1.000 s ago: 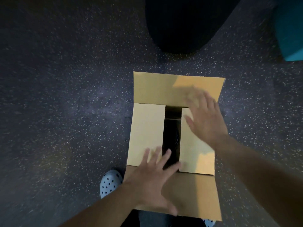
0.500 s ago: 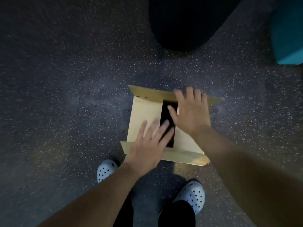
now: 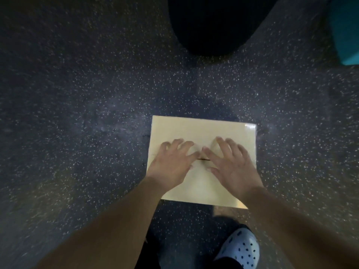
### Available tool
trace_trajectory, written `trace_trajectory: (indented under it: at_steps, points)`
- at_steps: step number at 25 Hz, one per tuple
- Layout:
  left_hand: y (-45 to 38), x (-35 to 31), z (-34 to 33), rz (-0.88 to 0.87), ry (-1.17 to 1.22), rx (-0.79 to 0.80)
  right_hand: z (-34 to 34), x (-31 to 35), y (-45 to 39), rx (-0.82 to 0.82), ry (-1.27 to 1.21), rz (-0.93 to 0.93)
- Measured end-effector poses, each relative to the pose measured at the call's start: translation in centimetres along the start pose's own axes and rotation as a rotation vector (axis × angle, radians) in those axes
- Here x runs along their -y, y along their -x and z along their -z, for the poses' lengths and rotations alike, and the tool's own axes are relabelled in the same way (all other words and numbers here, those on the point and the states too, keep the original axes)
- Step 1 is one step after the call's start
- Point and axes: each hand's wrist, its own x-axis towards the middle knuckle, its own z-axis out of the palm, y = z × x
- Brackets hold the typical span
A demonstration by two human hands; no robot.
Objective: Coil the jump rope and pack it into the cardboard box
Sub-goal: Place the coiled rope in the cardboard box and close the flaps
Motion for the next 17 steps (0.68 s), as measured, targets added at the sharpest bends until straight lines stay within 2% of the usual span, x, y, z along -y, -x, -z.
trace_trajectory:
  at_steps: [3,11,17]
  points:
    - [-0.2,-0.1,-2.0,0.015,-0.059,-0.017,-1.8,-0.2,-0.4,0.008,0.034,-0.018]
    - [-1.2,-0.2,-0.2,0.032,-0.011,-0.021,-1.0,0.3,-0.3,0.021,0.082,0.028]
    - [0.3,-0.6,1.6,0.127,0.195,-0.071,2.1,0.8,0.3,0.008,-0.077,0.000]
